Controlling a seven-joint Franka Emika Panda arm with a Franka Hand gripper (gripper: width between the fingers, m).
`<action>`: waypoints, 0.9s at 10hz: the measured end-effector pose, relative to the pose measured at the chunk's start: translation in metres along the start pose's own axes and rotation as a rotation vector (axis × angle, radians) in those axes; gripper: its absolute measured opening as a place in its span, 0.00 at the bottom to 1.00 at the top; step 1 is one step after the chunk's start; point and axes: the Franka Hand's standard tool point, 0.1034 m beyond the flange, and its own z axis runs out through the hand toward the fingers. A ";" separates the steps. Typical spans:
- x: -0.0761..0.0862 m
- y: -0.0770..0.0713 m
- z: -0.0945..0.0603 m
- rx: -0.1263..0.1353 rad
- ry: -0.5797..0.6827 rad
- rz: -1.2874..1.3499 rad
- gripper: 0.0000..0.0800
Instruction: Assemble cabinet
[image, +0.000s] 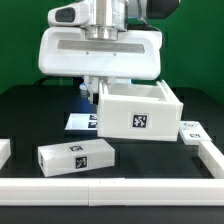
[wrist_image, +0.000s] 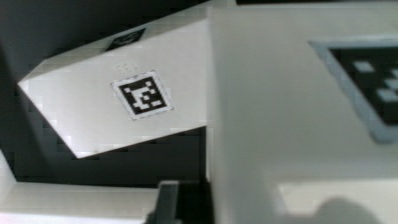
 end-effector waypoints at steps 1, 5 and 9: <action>-0.005 -0.017 0.013 0.005 -0.007 0.022 0.04; -0.009 -0.051 0.037 0.011 -0.019 0.000 0.04; -0.009 -0.059 0.049 0.012 -0.027 -0.003 0.04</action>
Offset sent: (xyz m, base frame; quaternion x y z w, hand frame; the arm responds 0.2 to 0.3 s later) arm 0.0084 0.0043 -0.0042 -0.0795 0.0138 -0.0022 0.9967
